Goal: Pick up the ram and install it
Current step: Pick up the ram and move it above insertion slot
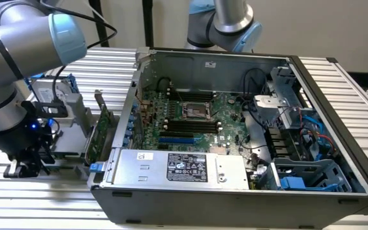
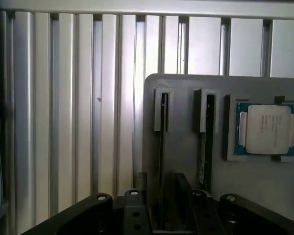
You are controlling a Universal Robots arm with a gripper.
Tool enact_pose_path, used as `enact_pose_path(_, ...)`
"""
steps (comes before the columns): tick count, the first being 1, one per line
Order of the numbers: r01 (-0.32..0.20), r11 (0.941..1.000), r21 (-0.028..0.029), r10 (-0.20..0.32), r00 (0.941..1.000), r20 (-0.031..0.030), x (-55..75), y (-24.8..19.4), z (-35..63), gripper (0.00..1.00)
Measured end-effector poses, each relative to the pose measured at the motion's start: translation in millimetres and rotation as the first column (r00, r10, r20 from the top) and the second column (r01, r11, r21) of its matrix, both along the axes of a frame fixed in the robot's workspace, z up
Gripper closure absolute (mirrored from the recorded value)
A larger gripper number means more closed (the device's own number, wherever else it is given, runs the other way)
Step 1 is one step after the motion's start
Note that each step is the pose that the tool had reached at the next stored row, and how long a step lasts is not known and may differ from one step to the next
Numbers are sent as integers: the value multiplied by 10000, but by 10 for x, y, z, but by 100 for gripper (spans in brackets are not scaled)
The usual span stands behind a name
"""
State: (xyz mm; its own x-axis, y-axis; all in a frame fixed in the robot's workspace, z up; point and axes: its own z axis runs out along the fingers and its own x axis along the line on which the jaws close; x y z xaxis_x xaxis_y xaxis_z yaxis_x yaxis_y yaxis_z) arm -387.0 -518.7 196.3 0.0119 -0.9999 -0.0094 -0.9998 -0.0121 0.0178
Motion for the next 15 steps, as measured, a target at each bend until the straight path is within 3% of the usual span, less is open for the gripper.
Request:
enact_pose_path(12, -1, 10000, 11, 1, 10000, -12, 1, 17, -9, 0)
enact_pose_path(13, -1, 10000, 12, 1, 10000, -11, 1, 18, -9, 100)
enact_pose_path(15, 0, 10000, 13, 0, 10000, -12, 0, 19, -9, 100)
